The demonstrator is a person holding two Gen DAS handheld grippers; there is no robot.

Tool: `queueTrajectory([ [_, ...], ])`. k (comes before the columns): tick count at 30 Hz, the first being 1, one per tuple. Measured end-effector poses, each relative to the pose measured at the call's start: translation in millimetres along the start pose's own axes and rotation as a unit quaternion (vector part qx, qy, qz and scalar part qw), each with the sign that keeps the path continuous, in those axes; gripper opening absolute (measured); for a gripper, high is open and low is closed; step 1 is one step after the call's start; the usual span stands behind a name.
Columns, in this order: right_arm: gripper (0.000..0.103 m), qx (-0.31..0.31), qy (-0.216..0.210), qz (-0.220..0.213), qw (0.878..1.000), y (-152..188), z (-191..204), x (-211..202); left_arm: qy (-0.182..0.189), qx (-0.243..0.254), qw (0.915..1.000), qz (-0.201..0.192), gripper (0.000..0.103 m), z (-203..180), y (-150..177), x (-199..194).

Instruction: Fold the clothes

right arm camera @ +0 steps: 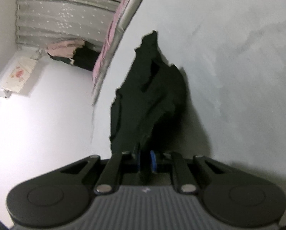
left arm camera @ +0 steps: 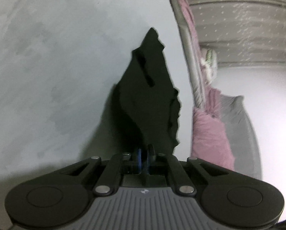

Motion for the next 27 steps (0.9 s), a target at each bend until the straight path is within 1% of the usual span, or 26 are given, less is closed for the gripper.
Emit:
queueTrajectory([
  [5,0.009,-0.005,-0.015,-0.018,1.0,-16.1,17.1,-2.1,0.036,0.01,0.9989,-0.028,0.003,-25.8,-18.5,1.5],
  [10,0.009,-0.013,-0.031,-0.036,0.999,-36.7,36.1,-4.8,0.057,0.012,0.9974,-0.043,0.003,-46.2,-42.5,9.7],
  [19,0.009,-0.022,-0.042,-0.053,0.997,-84.4,62.4,10.6,0.038,0.015,0.9961,-0.078,0.003,-70.1,-97.8,26.6],
  [23,0.009,-0.021,-0.042,-0.062,0.997,-109.8,68.8,21.4,0.026,0.017,0.9958,-0.087,0.003,-73.0,-122.5,37.2],
  [27,0.009,-0.011,-0.039,-0.068,0.997,-134.8,64.5,35.0,0.017,0.008,0.9957,-0.091,0.003,-67.0,-147.8,50.9],
])
Point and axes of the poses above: each gripper's, at about its wrist camera, not at the fingertips, and x roughly the way its jaws point, z to its left, y to its underside, the point moved 10 cm from there along x, roughly the way its jaws point, and after that the axes turned 13 degrees about z, right-handed, at the moved point
